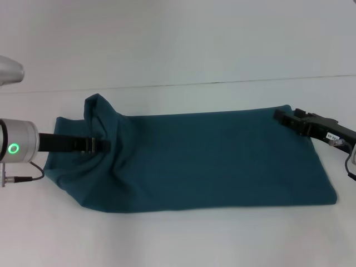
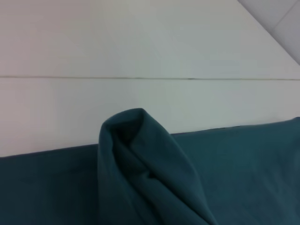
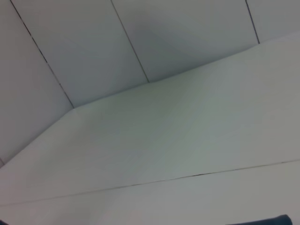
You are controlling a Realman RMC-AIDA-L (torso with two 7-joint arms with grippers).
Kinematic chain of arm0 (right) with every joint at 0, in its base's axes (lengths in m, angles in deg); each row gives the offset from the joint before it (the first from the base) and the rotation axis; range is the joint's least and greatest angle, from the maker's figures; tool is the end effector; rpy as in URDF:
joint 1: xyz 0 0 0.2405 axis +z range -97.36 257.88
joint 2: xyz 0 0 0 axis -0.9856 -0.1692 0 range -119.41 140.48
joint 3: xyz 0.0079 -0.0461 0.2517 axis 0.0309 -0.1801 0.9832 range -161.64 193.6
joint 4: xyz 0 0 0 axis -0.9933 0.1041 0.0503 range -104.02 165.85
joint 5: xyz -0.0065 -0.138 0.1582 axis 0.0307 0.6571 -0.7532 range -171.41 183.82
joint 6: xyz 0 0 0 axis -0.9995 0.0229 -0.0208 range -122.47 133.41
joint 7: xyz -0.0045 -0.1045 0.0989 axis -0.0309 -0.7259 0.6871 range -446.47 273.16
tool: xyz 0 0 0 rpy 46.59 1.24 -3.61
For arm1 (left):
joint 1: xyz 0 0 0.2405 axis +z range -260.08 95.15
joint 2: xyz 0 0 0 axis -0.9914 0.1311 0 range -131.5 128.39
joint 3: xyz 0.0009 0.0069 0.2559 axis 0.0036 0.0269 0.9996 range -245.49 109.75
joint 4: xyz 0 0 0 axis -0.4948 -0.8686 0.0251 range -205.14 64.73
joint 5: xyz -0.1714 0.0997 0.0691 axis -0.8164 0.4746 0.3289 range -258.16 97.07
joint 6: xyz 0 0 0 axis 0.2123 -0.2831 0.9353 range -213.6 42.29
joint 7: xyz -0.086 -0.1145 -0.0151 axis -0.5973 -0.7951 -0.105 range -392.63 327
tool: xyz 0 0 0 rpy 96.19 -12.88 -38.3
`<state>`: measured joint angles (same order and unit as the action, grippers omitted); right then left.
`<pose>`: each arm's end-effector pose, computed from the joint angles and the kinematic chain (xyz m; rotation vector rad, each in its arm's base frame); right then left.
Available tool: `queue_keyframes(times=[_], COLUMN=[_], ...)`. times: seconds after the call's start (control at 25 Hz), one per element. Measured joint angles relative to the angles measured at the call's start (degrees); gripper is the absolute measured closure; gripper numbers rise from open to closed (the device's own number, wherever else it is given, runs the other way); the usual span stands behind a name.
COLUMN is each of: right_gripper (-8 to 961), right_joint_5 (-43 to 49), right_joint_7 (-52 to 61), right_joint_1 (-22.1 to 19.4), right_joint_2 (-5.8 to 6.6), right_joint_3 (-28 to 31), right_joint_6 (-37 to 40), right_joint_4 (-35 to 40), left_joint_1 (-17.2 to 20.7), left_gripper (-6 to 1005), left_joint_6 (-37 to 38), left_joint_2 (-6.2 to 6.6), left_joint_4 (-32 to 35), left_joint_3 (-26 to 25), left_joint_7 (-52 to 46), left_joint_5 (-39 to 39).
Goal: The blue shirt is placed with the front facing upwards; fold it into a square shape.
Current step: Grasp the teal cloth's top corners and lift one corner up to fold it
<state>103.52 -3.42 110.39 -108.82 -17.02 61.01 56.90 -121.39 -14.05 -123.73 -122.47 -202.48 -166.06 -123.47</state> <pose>0.3282 0.3765 0.0109 -1.9441 1.1279 0.7334 -0.2331 0.4011 0.0064 -2.3345 -1.3517 -0.2752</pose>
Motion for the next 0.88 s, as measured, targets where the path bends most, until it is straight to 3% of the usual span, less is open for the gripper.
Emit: queue_keyframes(times=[0.32,0.64,0.88], right_gripper=[219,220,220], right_joint_5=[0.01,0.05,0.07], right_joint_7=[-0.71,-0.71,-0.7], right_joint_1=[0.02,0.01,0.13], right_joint_2=[-0.07,-0.09,-0.09], right_joint_3=[-0.36,-0.31,-0.49], right_joint_6=[-0.35,-0.4,-0.52], right_joint_4=[-0.2,-0.82,-0.86], left_joint_1=[0.13,2.83,3.51], left_gripper=[925,874,836], left_joint_6=[-0.28,-3.2,-7.59], left_joint_2=[-0.12,2.68,3.29], left_joint_4=[-0.11,0.92,3.88], left_joint_3=[-0.03,-1.06,-1.09], left_joint_7=[-0.16,-3.76,-5.29], left_joint_5=[0.1,0.52,3.66])
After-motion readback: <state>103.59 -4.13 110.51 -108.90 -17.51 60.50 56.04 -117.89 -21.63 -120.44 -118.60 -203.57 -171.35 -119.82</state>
